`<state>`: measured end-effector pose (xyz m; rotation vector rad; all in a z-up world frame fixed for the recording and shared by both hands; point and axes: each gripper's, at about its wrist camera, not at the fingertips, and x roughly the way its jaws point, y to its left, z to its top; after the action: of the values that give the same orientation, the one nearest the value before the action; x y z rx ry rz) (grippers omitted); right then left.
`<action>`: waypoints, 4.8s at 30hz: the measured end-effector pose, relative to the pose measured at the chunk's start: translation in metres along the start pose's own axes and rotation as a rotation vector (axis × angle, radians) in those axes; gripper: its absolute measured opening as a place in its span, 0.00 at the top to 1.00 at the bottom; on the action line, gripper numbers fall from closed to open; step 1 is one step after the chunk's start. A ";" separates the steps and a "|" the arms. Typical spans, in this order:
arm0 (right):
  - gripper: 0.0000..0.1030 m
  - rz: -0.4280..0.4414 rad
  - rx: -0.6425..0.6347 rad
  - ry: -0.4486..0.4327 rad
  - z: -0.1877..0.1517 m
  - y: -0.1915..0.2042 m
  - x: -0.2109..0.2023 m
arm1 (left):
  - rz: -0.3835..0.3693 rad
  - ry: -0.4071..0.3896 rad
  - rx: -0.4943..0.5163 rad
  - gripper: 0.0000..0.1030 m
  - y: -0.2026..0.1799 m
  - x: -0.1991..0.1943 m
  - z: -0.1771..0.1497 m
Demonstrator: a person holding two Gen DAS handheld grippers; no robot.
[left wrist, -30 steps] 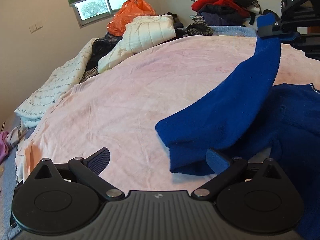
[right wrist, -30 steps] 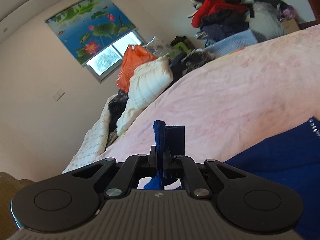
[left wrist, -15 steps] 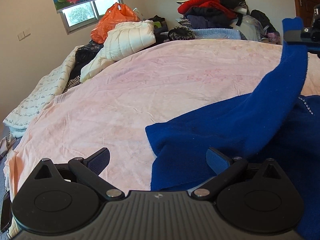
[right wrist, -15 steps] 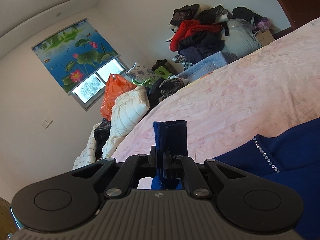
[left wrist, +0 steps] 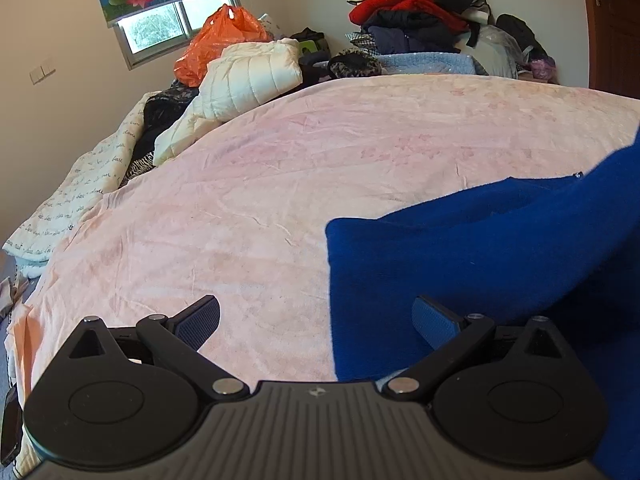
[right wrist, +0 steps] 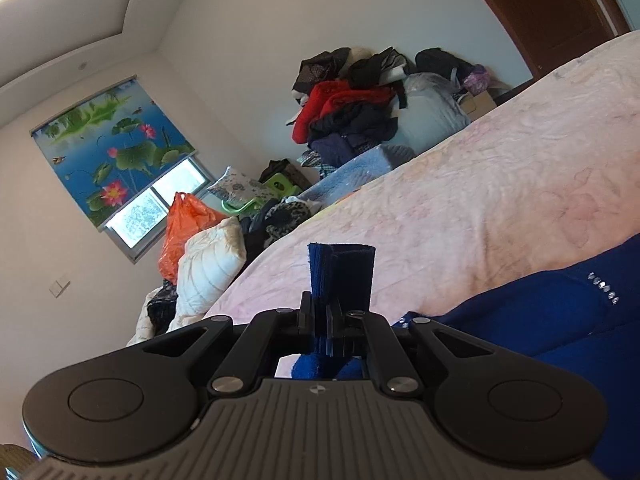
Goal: Fold small clothes
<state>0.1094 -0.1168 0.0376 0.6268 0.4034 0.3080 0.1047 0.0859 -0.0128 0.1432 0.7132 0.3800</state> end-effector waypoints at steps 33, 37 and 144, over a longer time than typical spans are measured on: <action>0.89 -0.176 0.263 -0.002 -0.008 -0.125 -0.045 | -0.100 0.013 0.032 0.00 -0.017 -0.015 0.004; 0.89 -0.135 0.099 -0.132 0.023 -0.083 -0.065 | -0.108 0.004 0.034 0.00 -0.020 -0.015 0.007; 0.92 -0.212 -0.221 0.215 -0.065 -0.107 -0.226 | -0.732 0.063 0.169 0.95 0.021 -0.042 -0.049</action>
<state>-0.1015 -0.2552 -0.0155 0.3310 0.6276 0.2136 0.0372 0.0889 -0.0180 0.0222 0.8073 -0.3776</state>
